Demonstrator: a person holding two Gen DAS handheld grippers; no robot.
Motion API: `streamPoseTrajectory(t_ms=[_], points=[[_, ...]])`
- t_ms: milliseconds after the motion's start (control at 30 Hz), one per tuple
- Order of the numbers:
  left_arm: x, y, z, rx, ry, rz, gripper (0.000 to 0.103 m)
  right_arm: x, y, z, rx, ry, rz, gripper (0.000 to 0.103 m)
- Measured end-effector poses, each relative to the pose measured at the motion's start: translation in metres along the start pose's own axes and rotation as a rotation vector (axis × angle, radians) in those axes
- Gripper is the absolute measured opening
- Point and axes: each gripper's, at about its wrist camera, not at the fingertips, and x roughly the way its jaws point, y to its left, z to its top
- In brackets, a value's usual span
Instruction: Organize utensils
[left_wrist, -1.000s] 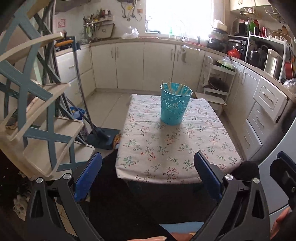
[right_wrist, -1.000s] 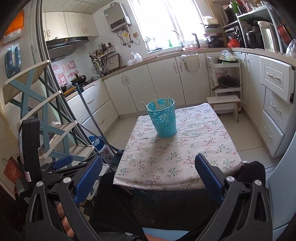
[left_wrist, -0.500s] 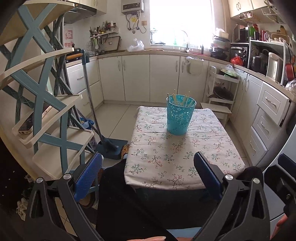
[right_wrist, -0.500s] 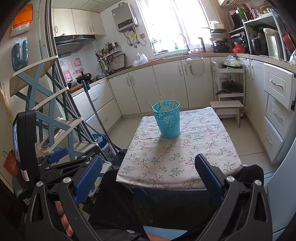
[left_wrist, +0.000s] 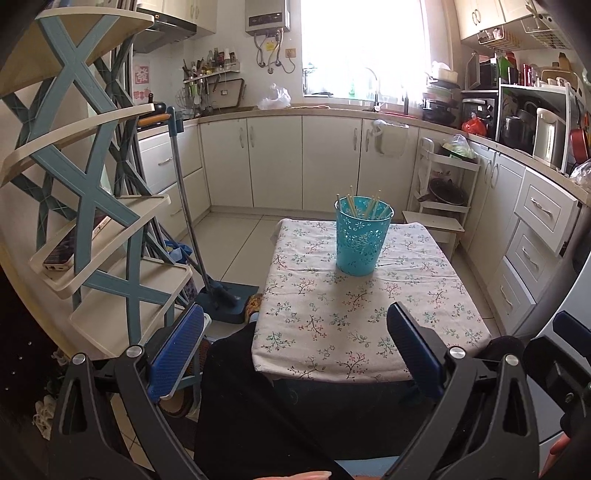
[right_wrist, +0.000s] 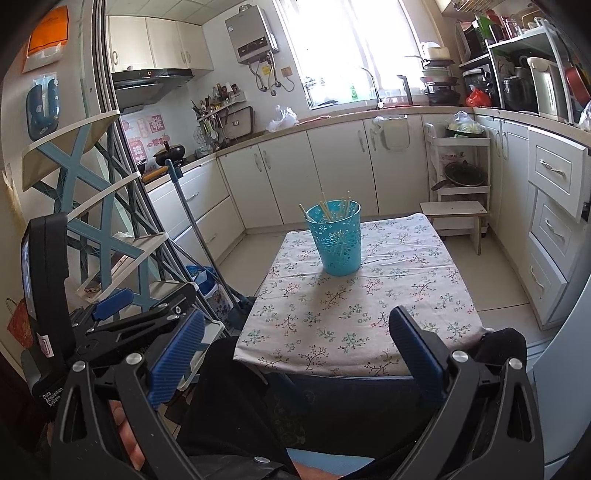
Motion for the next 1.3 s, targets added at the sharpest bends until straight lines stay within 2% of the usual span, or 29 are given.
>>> streamPoseTrajectory(t_ms=[967,1300], points=[[-0.002,-0.001,0.002,-0.001,0.004,-0.002,0.095,0.007,0.001,-0.001,0.005,0.024,0.008,0.096],[0.009,-0.004,0.000,-0.001,0.021,-0.009,0.095,0.013,-0.004,-0.001,0.008,0.041,0.009,0.096]])
